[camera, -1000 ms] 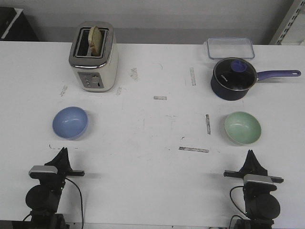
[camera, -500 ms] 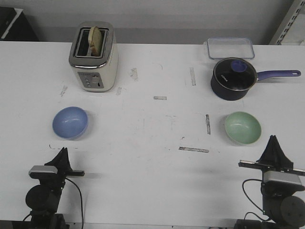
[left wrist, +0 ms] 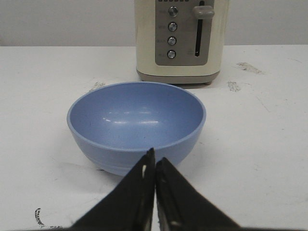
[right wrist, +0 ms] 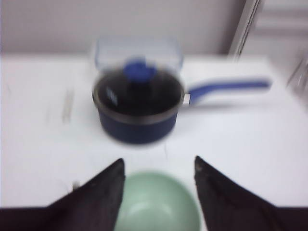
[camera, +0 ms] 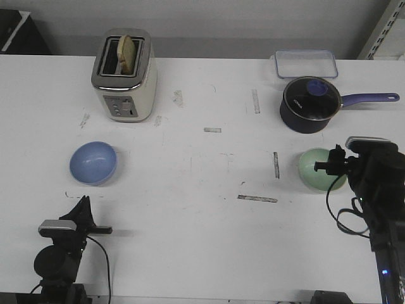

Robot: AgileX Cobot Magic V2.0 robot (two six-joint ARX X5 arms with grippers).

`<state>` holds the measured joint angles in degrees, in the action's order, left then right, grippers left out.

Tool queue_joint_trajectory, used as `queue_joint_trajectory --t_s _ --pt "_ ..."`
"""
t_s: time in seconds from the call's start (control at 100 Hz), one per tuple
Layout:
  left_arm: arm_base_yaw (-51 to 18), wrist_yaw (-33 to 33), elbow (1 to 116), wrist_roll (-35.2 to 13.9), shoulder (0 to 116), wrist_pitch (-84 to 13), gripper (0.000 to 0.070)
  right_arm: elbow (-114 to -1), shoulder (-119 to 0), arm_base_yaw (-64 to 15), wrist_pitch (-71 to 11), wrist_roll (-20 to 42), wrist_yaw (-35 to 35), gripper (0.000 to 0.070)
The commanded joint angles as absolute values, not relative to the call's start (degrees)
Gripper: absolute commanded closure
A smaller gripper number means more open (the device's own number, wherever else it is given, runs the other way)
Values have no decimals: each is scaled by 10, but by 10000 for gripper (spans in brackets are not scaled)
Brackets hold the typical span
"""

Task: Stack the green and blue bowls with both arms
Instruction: 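Reach the right gripper forward and grasp the pale green bowl rim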

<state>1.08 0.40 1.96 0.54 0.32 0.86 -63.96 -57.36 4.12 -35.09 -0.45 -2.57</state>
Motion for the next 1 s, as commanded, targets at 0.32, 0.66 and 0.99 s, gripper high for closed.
queue_joint_trajectory --t_s 0.32,0.66,0.99 --pt "11 6 7 4 2 18 698 -649 -736 161 -428 -47 75 252" --pt "11 6 7 4 2 18 698 -649 -846 199 -420 -61 76 258" --pt "11 6 7 4 2 18 698 -649 -882 199 -395 -60 76 639"
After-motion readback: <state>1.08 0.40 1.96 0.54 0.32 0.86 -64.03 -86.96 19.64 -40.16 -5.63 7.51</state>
